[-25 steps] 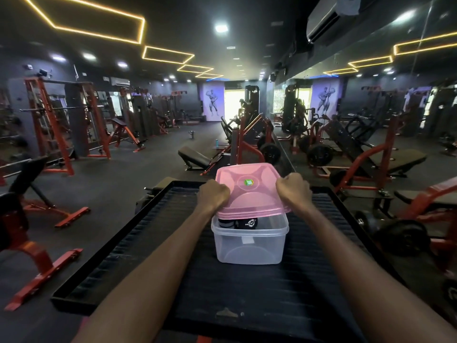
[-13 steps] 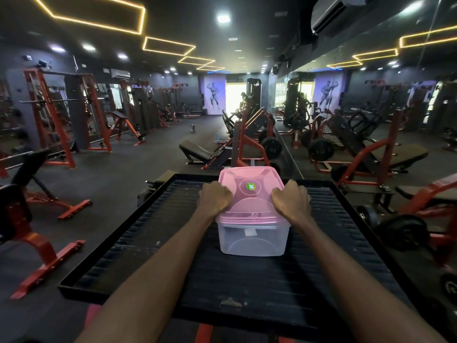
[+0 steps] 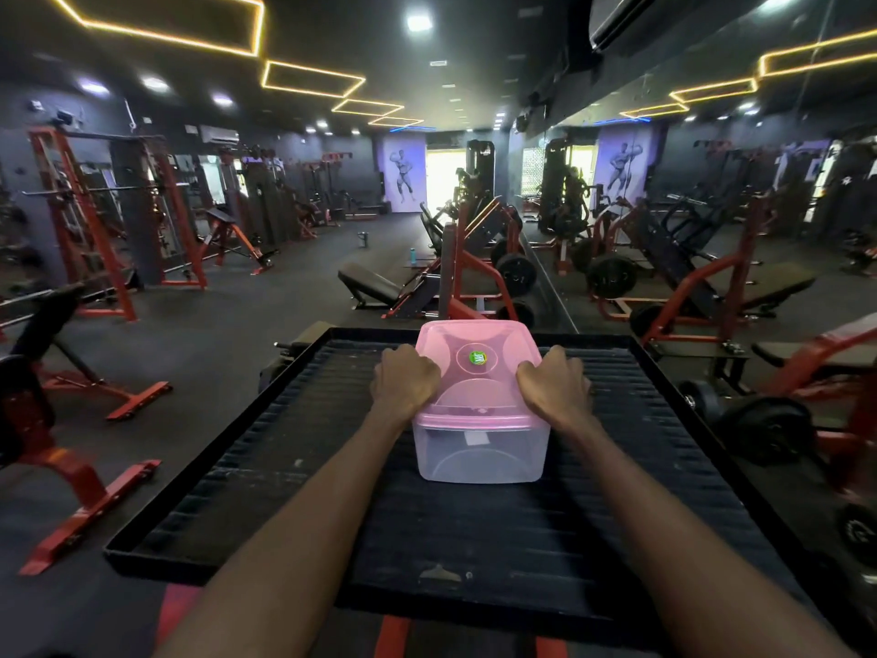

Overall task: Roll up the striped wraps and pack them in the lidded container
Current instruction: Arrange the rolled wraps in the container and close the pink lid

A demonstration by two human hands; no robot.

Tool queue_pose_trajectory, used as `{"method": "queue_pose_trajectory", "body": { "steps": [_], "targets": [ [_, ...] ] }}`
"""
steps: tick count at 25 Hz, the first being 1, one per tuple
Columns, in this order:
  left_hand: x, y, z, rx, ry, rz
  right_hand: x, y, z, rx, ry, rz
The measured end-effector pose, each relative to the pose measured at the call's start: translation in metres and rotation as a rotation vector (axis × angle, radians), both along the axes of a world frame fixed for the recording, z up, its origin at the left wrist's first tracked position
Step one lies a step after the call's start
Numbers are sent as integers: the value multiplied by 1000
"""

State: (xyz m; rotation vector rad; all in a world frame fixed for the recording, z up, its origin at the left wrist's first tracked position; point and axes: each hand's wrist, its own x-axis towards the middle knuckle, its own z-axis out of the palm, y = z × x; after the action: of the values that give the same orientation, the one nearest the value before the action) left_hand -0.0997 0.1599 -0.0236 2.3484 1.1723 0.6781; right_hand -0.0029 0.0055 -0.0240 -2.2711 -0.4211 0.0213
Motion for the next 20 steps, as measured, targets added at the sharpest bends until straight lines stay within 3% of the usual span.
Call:
{"method": "queue_pose_trajectory", "body": {
  "steps": [6,15,18,20],
  "targets": [
    [3,0,4,-139,13,-30,15,5,3,4,87,77],
    [24,-6,4,-178,3,-96,30,-7,-4,1,124,24],
    [27,-3,9,-122,63,-123,35,-3,-1,-151,32,50],
    [34,3,13,16,109,-157,40,3,6,-220,-106,99]
  ]
}}
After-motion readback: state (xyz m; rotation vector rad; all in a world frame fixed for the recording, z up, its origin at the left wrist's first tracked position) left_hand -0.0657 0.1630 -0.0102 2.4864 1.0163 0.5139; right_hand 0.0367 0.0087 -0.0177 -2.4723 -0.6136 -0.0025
